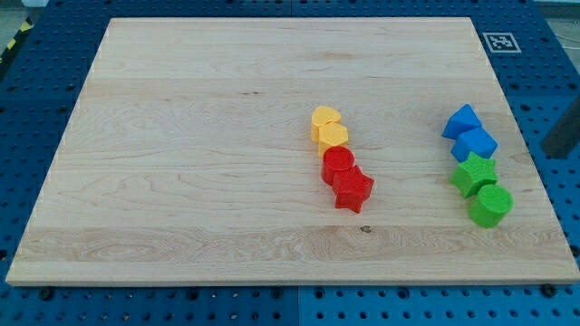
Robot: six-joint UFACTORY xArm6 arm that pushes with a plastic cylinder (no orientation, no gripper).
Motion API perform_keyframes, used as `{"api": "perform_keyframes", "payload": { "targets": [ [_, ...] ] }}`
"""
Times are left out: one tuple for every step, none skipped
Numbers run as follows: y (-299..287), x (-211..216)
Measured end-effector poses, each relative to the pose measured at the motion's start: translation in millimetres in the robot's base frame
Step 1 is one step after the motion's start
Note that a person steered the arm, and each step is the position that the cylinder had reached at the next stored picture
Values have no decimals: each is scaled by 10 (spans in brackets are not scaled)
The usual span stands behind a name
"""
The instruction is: Push the blue cube into the yellow heart
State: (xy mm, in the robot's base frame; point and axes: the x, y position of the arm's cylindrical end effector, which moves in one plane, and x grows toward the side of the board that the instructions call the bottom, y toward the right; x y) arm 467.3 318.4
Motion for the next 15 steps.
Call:
{"api": "perform_keyframes", "payload": {
  "targets": [
    [-302,0],
    [-533,0],
    [-722,46],
    [-765,68],
    [-823,68],
    [-1154,50],
    [-1346,25],
    [-1377,166],
    [-1459,252],
    [-1701,42],
    [-1725,-259],
    [-1725,-264],
    [-1725,-385],
    [-1827,-625],
    [-2039,-677]
  ]
}}
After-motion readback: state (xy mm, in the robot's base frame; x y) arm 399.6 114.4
